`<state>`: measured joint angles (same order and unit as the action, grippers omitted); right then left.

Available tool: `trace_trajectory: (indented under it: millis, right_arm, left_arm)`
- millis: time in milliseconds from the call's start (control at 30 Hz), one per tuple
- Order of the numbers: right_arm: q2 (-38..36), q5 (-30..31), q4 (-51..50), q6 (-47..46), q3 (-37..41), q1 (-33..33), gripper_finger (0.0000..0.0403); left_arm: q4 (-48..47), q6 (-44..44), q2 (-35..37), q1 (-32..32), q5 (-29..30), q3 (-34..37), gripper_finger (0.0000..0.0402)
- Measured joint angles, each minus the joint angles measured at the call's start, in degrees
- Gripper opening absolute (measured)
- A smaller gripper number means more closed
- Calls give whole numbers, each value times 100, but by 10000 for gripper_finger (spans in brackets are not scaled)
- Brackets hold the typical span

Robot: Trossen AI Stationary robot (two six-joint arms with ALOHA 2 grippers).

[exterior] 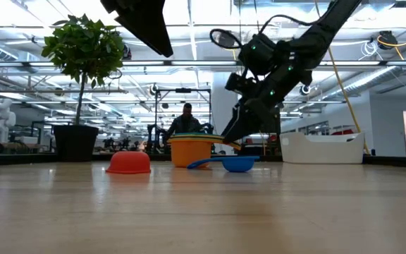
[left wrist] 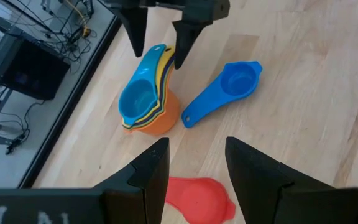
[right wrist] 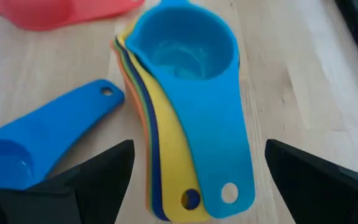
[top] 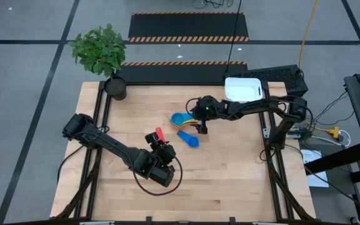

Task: Nest measuring cups in basket
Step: Stack the light blue measuring cup into the yellow measuring cup

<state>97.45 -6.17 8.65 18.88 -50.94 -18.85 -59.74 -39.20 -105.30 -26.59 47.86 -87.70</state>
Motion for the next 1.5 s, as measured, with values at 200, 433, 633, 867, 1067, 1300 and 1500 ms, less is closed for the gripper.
trace_trajectory:
  millis: [200, 433, 633, 867, 1067, 1300, 1500]
  right_arm:
    - [363, -449, -39, 22, -167, -73, 355]
    - [617, -460, -262, 155, -377, -59, 353]
    - [366, -455, -639, 148, -391, -59, 352]
    - [234, -455, -844, 137, -387, -57, 333]
    - [238, -457, -854, 166, -387, -57, 280]
    - [238, -455, -853, 196, -387, -57, 236]
    - [238, -457, -857, 173, -387, -57, 213]
  left_arm:
    - [2, 50, 0, 0, -31, 0, 161]
    - [-3, 48, 0, 0, -33, 0, 161]
    - [-18, 57, 0, 0, -44, 0, 161]
    - [-12, 57, 0, 0, -44, 0, 161]
    - [-9, 57, 0, 0, -44, 0, 161]
    - [-7, 57, 0, 0, -42, 0, 161]
    - [-7, 57, 0, 0, -42, 0, 161]
